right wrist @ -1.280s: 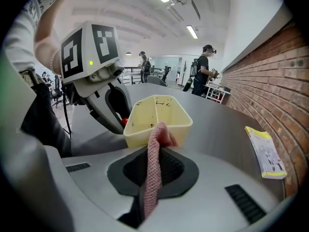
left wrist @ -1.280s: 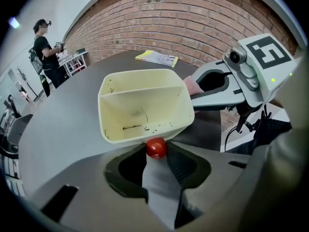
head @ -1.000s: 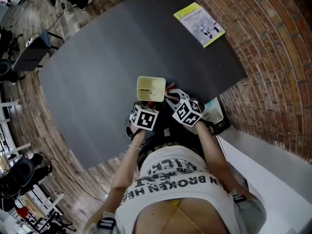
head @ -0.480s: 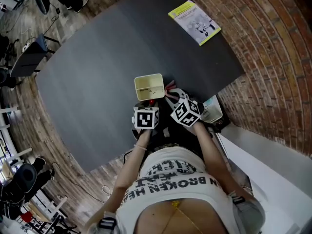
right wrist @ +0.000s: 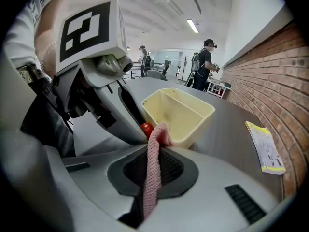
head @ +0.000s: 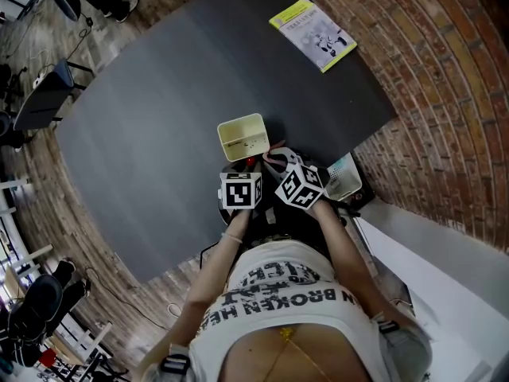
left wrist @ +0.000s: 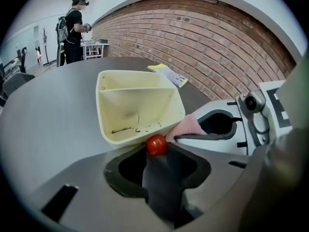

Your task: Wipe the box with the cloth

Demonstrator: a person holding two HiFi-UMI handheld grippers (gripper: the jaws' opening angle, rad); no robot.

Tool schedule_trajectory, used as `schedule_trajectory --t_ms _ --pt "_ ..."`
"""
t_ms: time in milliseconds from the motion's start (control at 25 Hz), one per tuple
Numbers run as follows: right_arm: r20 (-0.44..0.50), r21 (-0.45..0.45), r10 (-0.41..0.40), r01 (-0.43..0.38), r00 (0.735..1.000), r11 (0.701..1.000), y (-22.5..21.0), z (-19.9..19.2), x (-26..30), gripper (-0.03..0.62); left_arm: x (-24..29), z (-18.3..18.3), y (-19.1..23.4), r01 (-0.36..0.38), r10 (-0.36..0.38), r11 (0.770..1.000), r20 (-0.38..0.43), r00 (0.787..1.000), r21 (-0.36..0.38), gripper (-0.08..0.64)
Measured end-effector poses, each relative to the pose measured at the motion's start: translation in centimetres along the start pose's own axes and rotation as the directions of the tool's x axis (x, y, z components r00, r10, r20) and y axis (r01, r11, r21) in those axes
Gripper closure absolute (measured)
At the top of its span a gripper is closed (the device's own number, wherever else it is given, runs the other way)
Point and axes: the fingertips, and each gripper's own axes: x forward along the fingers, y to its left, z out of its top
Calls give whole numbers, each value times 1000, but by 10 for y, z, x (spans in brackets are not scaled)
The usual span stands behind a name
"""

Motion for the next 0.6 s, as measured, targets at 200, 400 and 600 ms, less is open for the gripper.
schedule_trajectory --t_ms 200,400,600 --pt "-20 -22 0 0 1000 1000 0 -3 6 575 2 2 -6 -3 2 1000 23 1000 28 428" --pt "-12 -15 3 -3 1000 1000 -2 -1 5 575 -10 -2 -3 32 -39 980 29 999 195 428" --pt "11 -4 24 -24 1000 1000 -6 3 -6 575 -59 6 26 -15 -17 886 64 998 463 428"
